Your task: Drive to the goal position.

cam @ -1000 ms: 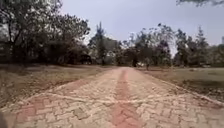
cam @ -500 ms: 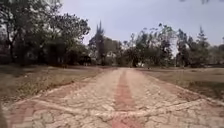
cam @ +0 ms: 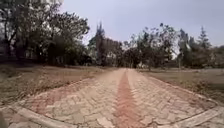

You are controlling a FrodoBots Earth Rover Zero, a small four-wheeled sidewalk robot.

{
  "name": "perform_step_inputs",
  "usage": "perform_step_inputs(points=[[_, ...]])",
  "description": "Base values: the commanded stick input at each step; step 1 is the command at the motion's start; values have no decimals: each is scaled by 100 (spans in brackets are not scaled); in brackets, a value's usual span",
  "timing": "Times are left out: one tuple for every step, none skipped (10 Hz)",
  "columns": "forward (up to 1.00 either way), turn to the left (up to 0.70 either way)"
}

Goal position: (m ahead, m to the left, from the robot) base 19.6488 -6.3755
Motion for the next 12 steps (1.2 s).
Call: perform_step_inputs(points=[[70,0],[70,0],[70,0],[70,0],[70,0],[70,0],[70,0],[70,0],[70,0],[70,0],[70,0],[70,0]])
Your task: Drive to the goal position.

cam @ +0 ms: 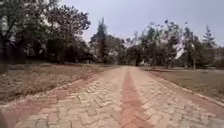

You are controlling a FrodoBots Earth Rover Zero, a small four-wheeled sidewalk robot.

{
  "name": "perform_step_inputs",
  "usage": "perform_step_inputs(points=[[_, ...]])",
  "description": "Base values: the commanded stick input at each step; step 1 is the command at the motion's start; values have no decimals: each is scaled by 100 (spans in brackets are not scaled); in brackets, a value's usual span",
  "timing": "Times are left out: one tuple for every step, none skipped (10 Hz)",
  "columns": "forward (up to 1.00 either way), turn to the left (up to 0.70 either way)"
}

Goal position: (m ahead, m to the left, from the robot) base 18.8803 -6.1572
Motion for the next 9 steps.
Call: perform_step_inputs(points=[[70,0],[70,0],[70,0],[70,0],[70,0],[70,-18],[70,-33],[70,-21],[70,-4]])
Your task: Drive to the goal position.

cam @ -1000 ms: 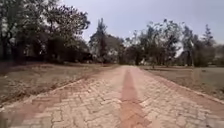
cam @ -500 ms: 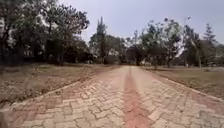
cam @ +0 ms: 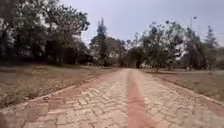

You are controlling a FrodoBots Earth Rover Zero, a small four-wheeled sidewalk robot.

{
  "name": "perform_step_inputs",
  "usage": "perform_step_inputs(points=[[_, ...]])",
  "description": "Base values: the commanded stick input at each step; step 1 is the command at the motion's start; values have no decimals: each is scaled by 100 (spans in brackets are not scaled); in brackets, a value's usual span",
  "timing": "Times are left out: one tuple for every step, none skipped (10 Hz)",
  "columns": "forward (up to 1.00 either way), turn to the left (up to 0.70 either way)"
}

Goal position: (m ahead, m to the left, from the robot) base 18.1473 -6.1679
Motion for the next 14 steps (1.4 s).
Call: perform_step_inputs(points=[[70,0],[70,0],[70,0],[70,0],[70,0],[70,0],[70,0],[70,0],[70,0],[70,0],[70,0],[70,0],[70,0],[70,0]])
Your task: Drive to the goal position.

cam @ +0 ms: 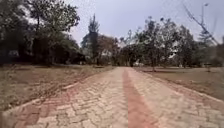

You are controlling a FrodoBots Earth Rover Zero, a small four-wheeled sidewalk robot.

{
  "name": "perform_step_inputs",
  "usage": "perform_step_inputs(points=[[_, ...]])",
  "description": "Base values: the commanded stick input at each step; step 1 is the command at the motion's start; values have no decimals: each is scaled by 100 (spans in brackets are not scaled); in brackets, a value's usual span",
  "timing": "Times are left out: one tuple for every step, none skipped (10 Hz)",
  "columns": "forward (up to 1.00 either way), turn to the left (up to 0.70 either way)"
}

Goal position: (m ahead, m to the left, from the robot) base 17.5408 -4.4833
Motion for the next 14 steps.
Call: perform_step_inputs(points=[[70,0],[70,0],[70,0],[70,0],[70,0],[70,0],[70,0],[70,0],[70,0],[70,0],[70,0],[70,0],[70,0],[70,0]])
